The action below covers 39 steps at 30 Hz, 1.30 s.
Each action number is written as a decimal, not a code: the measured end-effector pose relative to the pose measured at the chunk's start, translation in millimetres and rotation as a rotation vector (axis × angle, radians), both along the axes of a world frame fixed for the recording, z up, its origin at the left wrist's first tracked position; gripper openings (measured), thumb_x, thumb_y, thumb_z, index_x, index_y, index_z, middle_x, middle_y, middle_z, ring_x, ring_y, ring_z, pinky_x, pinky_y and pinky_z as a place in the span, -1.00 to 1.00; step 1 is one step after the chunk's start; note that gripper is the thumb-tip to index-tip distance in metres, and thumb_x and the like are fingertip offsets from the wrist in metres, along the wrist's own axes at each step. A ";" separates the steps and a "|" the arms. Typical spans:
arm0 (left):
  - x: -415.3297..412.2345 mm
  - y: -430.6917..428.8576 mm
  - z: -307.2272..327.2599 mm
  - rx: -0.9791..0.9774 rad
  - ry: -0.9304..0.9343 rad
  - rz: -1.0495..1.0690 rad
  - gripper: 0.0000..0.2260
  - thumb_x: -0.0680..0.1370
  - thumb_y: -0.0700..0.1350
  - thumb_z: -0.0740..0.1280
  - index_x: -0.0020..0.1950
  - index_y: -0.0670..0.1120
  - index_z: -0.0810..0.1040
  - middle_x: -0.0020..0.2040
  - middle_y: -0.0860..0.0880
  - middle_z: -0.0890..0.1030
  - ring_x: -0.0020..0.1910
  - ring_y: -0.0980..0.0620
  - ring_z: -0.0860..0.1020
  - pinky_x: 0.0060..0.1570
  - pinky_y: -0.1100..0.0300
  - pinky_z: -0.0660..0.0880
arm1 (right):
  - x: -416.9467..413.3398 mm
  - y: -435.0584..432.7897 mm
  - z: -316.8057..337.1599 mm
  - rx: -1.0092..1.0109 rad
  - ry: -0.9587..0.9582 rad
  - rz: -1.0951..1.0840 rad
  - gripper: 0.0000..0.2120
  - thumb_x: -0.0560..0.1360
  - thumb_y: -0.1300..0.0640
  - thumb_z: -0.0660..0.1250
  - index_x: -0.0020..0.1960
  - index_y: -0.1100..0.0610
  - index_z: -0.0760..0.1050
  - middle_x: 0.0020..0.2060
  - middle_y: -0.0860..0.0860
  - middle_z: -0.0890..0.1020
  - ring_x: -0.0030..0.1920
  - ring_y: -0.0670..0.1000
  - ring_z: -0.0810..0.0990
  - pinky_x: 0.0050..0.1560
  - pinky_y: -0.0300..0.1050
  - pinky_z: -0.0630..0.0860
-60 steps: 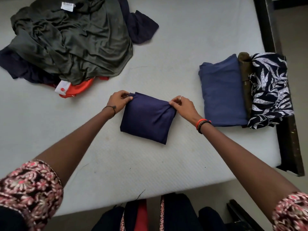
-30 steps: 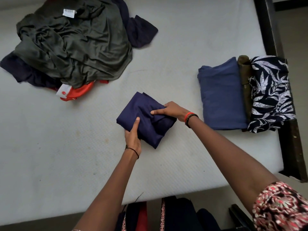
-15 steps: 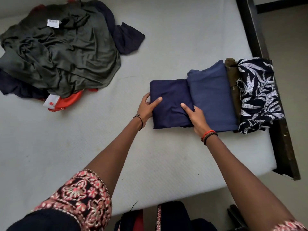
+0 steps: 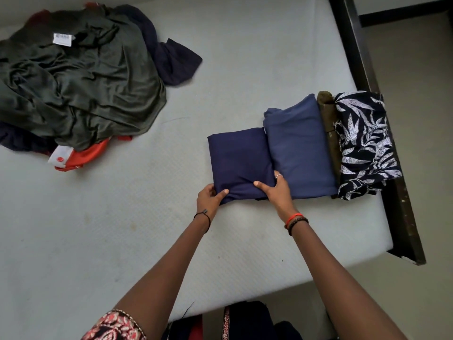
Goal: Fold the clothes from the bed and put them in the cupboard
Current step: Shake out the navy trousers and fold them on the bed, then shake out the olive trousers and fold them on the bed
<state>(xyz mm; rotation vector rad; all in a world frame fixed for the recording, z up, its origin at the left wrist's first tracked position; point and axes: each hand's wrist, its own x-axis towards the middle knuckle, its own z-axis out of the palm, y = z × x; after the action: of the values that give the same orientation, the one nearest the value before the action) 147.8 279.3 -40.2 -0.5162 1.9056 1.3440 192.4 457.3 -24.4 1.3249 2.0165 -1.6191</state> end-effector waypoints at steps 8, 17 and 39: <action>-5.0 -0.5 3.1 -0.108 -0.008 -0.165 -0.71 0.46 -0.08 0.45 0.09 -0.20 0.53 -0.07 -0.08 0.58 -0.07 -0.03 0.54 -0.02 0.12 0.51 | -4.7 -14.5 8.8 0.196 -0.089 0.015 -0.46 0.42 0.09 0.47 0.31 0.24 0.38 0.17 0.15 0.58 0.17 0.14 0.54 0.08 -0.20 0.42; -11.3 -75.9 32.1 -0.157 -0.059 -0.215 -0.80 0.50 0.03 0.39 -0.02 -0.07 0.53 0.01 -0.08 0.62 0.03 -0.03 0.58 -0.02 0.22 0.46 | 13.6 -13.5 53.3 0.399 -0.170 0.199 -0.65 0.53 0.21 0.31 0.28 0.26 0.39 0.09 0.23 0.57 0.09 0.18 0.53 0.08 -0.09 0.43; -198.6 -231.3 40.8 -0.298 0.351 0.532 -0.75 0.57 -0.24 0.26 0.23 -0.20 0.33 -0.15 -0.08 0.52 -0.45 0.23 0.53 -0.25 0.27 0.54 | -234.0 -184.5 38.4 0.331 0.091 0.792 -0.80 0.56 0.28 0.14 0.07 0.35 0.48 0.03 0.28 0.59 0.09 0.25 0.51 0.01 -0.04 0.35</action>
<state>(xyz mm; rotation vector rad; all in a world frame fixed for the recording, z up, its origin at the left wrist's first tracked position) -50.9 48.0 0.6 -1.0517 2.3842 1.5613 -41.6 272.8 14.0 0.3919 2.4765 -1.0164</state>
